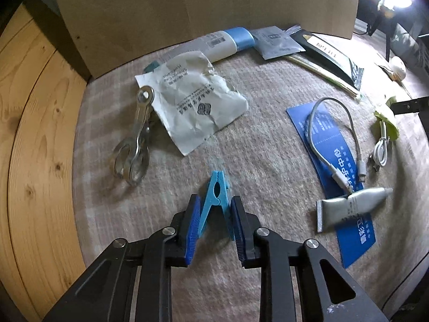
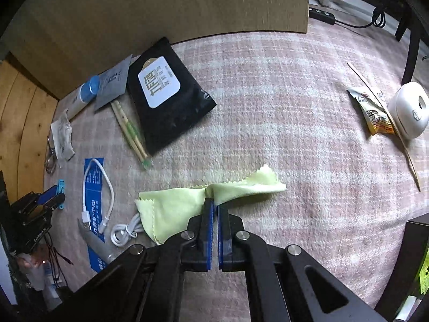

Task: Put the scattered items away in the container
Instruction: 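Grasp the blue clothespin with the left tool and carry both items to the bin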

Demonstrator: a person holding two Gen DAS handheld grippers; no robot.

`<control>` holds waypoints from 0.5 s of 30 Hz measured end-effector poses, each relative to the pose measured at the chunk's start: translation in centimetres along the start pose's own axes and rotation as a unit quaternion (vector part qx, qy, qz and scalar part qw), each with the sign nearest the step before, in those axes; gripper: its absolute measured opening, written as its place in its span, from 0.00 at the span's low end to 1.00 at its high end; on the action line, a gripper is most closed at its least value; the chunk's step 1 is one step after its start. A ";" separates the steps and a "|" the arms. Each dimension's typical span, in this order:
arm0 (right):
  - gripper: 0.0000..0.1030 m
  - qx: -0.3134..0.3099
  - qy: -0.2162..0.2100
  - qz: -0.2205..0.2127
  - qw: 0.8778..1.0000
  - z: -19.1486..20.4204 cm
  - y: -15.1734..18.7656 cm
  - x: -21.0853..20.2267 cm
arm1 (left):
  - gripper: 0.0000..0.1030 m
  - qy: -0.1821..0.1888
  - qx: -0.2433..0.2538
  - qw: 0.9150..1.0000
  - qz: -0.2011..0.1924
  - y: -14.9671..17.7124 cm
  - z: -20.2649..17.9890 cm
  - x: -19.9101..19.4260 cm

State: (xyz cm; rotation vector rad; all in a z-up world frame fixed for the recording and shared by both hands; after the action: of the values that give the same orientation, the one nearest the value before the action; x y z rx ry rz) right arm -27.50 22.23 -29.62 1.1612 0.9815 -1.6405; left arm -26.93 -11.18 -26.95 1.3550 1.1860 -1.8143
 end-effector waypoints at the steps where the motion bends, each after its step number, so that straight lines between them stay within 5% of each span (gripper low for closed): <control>1: 0.02 0.001 -0.001 -0.001 1.000 0.0 0.0 0.0 | 0.24 0.000 -0.002 1.000 0.000 0.0 0.3 0.4; 15: 0.02 0.025 -0.046 -0.063 0.997 -1.2 0.9 -6.1 | 0.24 -0.002 -0.060 0.998 -0.032 1.9 -1.9 -3.0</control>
State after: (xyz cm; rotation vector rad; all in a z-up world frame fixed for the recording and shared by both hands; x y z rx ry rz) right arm -25.21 24.39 -24.13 1.0637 0.9765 -1.8127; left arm -23.57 -10.46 -24.82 1.2596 1.3277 -1.7578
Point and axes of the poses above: each gripper's, at about its wrist camera, not at the fingertips, and x roughly the way its jaws point, z to its left, y to its underside, the point moved 8 cm from there along x, roughly the way its jaws point, and after that the axes turned 6 degrees about x, right-handed, at the moved point
